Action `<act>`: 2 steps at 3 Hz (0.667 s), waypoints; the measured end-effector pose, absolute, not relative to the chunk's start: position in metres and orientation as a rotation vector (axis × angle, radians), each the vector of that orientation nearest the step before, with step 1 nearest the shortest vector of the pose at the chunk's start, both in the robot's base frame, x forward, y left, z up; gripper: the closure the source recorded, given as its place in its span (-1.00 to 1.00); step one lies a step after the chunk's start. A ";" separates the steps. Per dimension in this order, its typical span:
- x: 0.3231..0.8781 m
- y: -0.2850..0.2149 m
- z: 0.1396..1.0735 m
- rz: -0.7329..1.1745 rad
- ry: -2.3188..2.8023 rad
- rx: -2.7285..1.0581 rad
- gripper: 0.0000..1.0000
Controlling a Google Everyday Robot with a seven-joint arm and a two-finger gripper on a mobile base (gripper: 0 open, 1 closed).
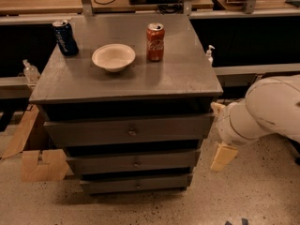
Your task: Open top drawer
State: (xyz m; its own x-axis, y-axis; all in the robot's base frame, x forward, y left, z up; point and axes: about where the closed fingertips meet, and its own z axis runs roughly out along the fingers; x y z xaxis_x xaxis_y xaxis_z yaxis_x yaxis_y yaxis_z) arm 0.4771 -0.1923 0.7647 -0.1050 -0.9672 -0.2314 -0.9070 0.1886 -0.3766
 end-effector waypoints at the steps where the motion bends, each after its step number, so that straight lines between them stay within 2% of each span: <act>1: 0.490 -0.182 0.740 -0.192 2.024 -1.806 -1.00; 2: 0.493 -0.180 0.734 -0.192 2.018 -1.818 -1.00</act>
Offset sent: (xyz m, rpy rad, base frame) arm 0.0121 0.0091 -0.0231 -0.0149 0.0067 0.0363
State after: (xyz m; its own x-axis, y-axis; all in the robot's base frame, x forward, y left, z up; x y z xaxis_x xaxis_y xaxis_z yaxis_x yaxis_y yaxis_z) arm 0.4930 -0.1804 0.7344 -0.0607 -0.9755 -0.2115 -0.9183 0.1377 -0.3713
